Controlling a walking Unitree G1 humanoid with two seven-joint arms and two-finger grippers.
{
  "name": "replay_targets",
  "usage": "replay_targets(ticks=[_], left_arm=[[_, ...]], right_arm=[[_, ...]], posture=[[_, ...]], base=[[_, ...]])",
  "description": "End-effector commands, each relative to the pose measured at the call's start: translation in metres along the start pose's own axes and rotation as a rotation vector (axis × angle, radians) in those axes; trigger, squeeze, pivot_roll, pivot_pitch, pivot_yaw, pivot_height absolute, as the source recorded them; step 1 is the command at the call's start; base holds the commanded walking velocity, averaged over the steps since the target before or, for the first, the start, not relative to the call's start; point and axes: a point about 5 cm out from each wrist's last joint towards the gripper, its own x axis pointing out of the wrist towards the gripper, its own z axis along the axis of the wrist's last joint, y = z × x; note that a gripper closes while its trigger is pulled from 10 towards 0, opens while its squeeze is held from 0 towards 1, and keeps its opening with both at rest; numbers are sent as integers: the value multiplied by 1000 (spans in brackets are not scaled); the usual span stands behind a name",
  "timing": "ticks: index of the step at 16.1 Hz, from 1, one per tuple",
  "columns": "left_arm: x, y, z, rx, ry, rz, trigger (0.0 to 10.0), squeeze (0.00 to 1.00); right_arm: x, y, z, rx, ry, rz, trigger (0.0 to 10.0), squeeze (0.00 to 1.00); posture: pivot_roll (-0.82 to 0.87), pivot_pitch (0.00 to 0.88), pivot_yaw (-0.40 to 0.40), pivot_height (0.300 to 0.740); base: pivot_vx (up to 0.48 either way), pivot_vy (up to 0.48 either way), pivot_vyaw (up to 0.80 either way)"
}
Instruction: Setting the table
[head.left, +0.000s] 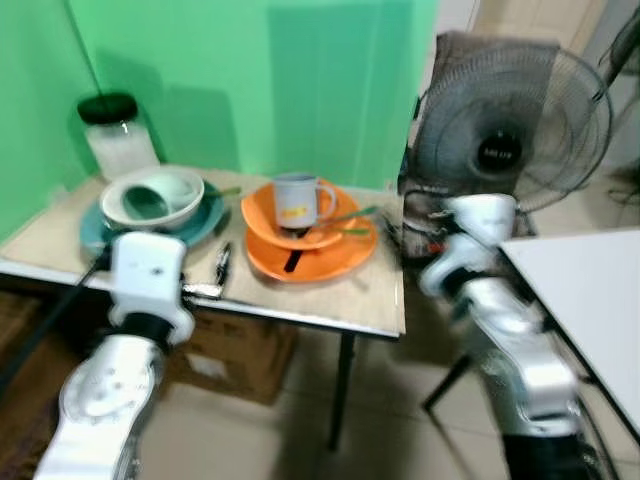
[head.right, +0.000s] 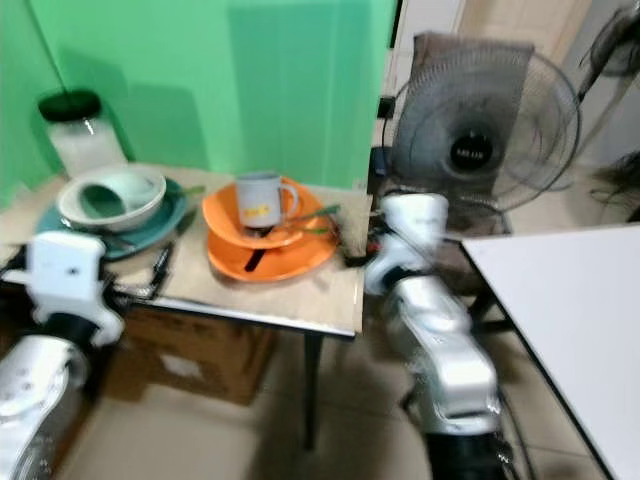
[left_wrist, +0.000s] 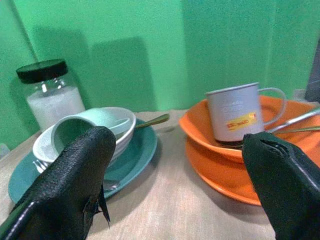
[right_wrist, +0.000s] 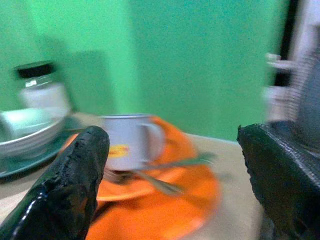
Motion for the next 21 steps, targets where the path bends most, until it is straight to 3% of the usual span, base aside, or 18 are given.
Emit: replay_targets(ticks=[1,4,10,15,16,21], left_arm=[[0,-4,2,0,-7,-13,10000,0],[-2,-4,2,4,-3,-5,10000,0],[-5,-6,1,9,9,-18,10000,0],[-8,-3,-1,34,23,-46,10000,0],[-10,-2,0,38,20,-73,10000,0],[-22,-2,-2,23,55,-419,10000,0]], right_arm=[[-2,-9,1,-13,7,-24,10000,0],[-1,-10,1,-7,8,-32,10000,0],[-2,-15,3,38,9,-27,10000,0],[6,-22,11,-32,69,15,10000,0],[8,-24,14,-26,77,44,10000,1000],[36,-34,19,-58,207,246,10000,1000]], posture=[[11,0,-14,740],[18,6,-24,740],[18,3,-21,740],[23,0,-28,740],[25,0,-29,740],[16,0,-21,740]], base=[[319,0,0],[320,0,800],[319,0,0],[114,0,0],[0,0,0],[0,0,0]])
